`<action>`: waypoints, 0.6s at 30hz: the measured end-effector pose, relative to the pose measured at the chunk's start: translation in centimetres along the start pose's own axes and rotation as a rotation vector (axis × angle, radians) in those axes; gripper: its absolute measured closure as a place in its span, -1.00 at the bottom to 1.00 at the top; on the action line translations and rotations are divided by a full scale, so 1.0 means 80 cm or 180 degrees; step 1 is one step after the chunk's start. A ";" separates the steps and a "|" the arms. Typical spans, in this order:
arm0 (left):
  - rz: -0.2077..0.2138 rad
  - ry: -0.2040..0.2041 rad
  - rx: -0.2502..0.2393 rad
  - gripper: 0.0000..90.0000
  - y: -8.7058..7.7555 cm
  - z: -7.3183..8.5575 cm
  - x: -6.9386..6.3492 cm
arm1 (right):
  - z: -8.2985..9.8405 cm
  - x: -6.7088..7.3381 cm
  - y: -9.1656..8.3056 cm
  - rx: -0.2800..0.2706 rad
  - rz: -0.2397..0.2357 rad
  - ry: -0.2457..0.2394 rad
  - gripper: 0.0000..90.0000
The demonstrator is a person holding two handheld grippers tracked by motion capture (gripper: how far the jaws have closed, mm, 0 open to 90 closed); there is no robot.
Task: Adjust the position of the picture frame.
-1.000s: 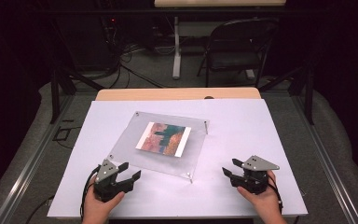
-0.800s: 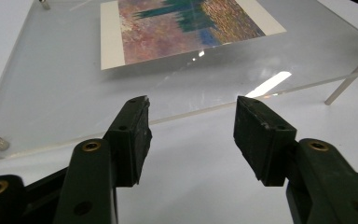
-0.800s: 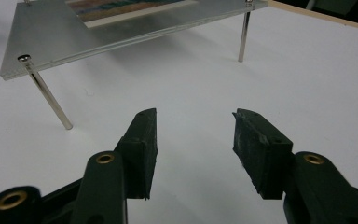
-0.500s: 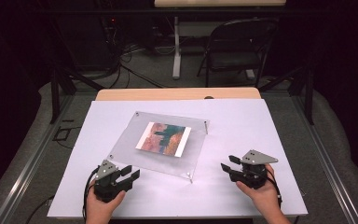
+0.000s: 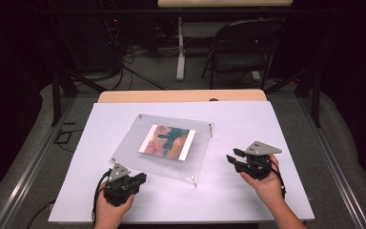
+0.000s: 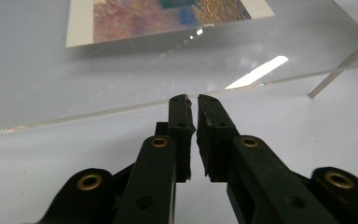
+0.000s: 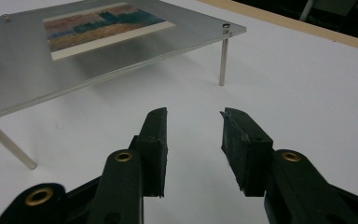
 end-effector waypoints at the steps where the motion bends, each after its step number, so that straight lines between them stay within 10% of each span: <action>1: 0.0013 0.0007 0.0012 0.93 0.003 0.001 -0.002 | 0.000 -0.004 0.005 0.0013 0.0016 0.0019 0.37; 18: 0.0137 0.0026 0.0210 0.99 0.032 0.004 -0.016 | -0.006 -0.034 0.067 0.0106 0.0086 -0.0010 0.39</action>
Point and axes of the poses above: each handheld gripper's, and its own axes: y roughly forward along the jaws, z roughly out of its underside, x roughly to its left, the point moved 5 cm from there along y, roughly forward along the jaws, and after that the axes turned 6 degrees about -x, right-handed, at the moved point
